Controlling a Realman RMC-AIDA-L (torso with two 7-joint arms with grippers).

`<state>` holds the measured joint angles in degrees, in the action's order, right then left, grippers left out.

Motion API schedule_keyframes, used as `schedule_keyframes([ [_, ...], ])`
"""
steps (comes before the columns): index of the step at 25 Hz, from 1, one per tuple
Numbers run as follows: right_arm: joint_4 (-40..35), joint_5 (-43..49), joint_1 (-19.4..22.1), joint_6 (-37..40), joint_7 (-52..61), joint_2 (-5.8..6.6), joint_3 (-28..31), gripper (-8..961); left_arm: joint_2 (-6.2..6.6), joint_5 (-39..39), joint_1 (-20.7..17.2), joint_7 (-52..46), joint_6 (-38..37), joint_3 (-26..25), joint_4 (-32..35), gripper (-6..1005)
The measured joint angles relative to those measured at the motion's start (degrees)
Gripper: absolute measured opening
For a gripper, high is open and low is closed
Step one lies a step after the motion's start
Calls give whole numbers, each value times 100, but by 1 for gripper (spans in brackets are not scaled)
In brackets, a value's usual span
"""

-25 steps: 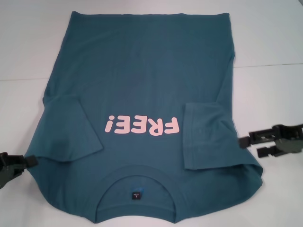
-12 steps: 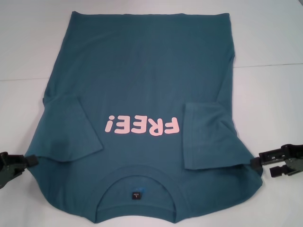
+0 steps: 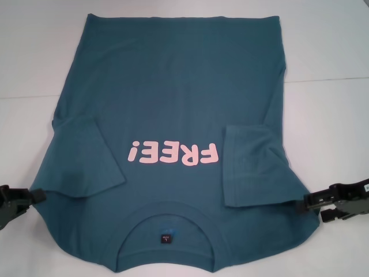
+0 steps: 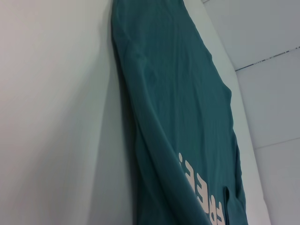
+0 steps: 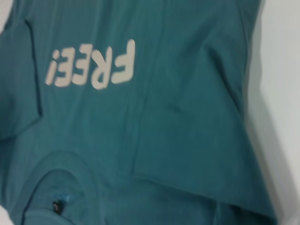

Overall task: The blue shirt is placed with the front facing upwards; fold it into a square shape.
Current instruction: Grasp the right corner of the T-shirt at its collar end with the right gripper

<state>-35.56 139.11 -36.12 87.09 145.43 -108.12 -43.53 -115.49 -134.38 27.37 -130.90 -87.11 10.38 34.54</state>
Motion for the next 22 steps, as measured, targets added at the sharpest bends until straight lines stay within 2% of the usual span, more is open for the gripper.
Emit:
schedule_keyframes([
  [4, -1, 172, -92, -31, 18, -87, 19, 941, -2, 0, -3, -3, 9, 1, 0, 13],
  [17, 96, 229, -230, -134, 29, -163, -7, 931, -9, 0, -32, -3, 52, -17, 0, 13],
  [22, 135, 234, -247, -159, 88, -174, -11, 881, -9, 0, -28, -13, 56, -19, 0, 13],
])
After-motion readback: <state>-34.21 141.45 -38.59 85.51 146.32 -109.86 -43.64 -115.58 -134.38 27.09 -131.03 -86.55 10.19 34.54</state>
